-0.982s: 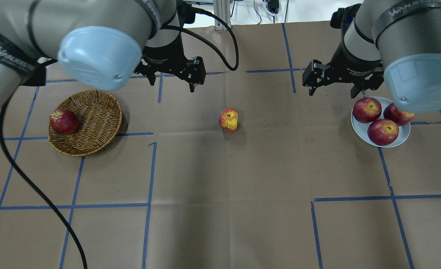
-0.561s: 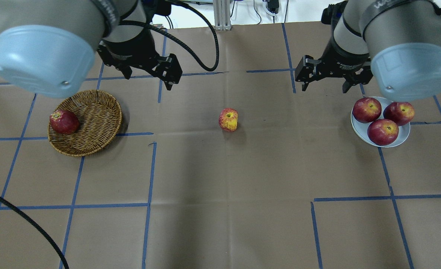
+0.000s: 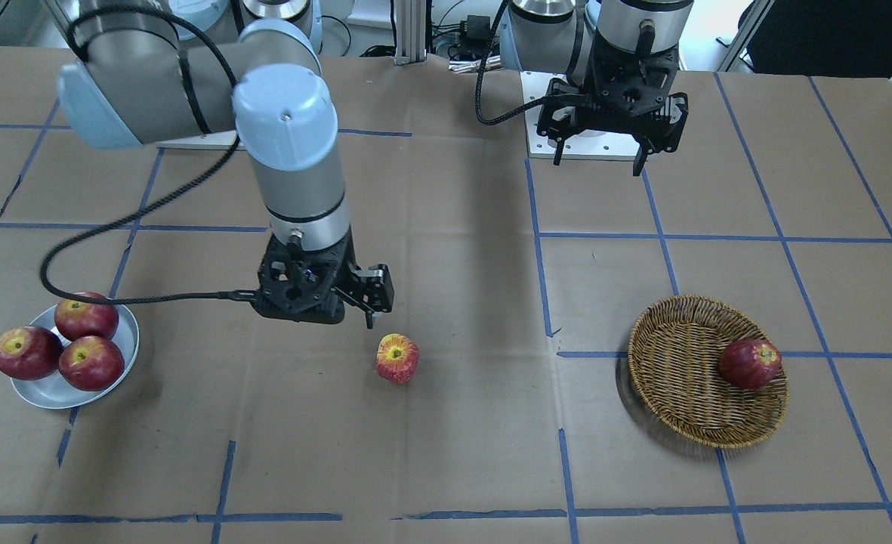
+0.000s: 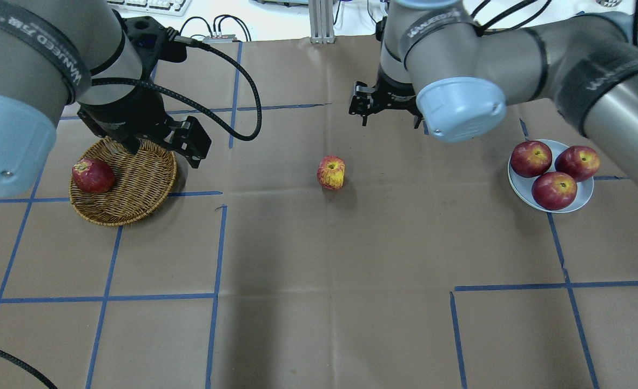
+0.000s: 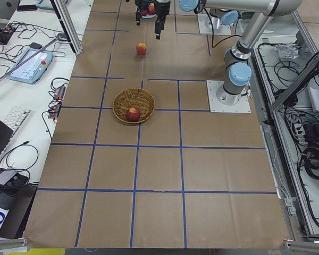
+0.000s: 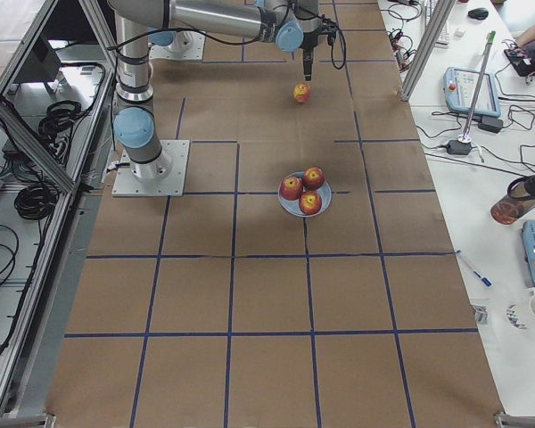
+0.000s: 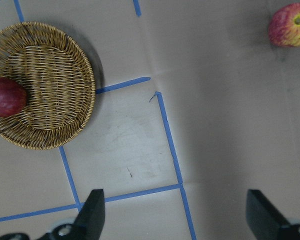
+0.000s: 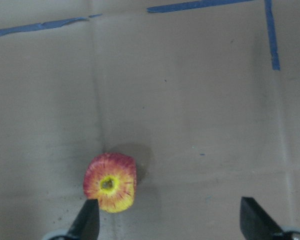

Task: Transfer apple from basket to plate
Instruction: 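Lower the right gripper onto the apple and grasp it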

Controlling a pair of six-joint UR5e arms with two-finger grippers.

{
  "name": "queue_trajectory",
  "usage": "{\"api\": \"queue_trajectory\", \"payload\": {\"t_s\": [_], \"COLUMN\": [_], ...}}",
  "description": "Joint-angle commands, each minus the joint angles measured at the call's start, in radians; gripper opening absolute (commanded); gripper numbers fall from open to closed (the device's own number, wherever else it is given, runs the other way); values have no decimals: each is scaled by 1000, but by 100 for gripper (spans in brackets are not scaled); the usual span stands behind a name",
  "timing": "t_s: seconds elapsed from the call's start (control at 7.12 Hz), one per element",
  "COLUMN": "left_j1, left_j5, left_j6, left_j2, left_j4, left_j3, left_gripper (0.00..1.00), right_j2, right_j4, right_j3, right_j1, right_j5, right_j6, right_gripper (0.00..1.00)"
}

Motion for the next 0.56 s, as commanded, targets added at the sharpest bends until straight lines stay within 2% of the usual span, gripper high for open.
{"api": "queue_trajectory", "payload": {"t_s": [0.0, 0.42], "left_j1": [13, 13], "left_j5": [0, -7], "left_j6": [0, -61], "left_j2": [7, 8], "left_j4": [-1, -4], "left_j3": [-4, -4], "left_gripper": [99, 99], "right_j2": [111, 239], "right_j4": [-115, -242], "right_j3": [4, 7], "right_j1": [44, 94], "right_j5": [-1, -21], "right_j6": [30, 45], "right_gripper": [100, 100]}}
